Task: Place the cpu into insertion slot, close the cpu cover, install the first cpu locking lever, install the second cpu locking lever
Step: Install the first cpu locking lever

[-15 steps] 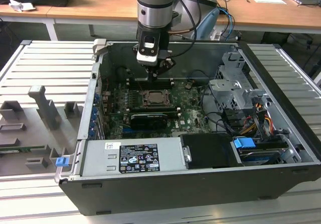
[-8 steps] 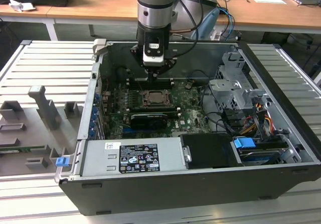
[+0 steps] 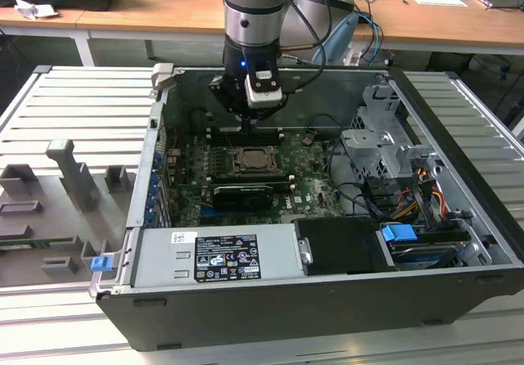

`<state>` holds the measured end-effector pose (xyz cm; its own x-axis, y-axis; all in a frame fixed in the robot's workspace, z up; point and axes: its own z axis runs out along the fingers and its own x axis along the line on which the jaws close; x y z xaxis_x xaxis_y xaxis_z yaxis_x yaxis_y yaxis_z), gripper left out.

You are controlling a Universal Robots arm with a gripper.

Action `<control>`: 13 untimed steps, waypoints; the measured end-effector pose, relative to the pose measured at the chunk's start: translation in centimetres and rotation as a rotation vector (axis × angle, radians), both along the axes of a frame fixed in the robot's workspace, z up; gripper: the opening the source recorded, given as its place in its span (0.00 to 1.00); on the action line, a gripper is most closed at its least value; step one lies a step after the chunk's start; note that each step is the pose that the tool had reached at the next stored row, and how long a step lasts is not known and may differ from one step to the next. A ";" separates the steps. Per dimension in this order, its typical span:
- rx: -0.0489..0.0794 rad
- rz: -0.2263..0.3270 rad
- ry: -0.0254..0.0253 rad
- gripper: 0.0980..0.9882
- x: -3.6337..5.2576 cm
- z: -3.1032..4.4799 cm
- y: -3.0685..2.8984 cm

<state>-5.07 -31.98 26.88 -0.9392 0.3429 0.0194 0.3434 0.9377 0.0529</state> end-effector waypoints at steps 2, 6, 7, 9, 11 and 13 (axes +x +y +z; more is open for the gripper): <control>0.000 0.055 0.0000 0.01 0.00 0.00 0.00; 0.000 0.121 -0.0001 0.01 0.00 0.00 -0.01; 0.000 0.135 0.0000 0.01 0.00 0.00 -0.01; 0.000 0.171 0.0000 0.01 0.00 0.00 -0.01; 0.000 0.201 0.0000 0.01 0.00 0.00 -0.01; 0.000 0.236 -0.0001 0.01 0.00 0.00 -0.01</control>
<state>-5.07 -31.99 26.88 -0.9933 0.1136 0.0192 0.1145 0.9920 0.0529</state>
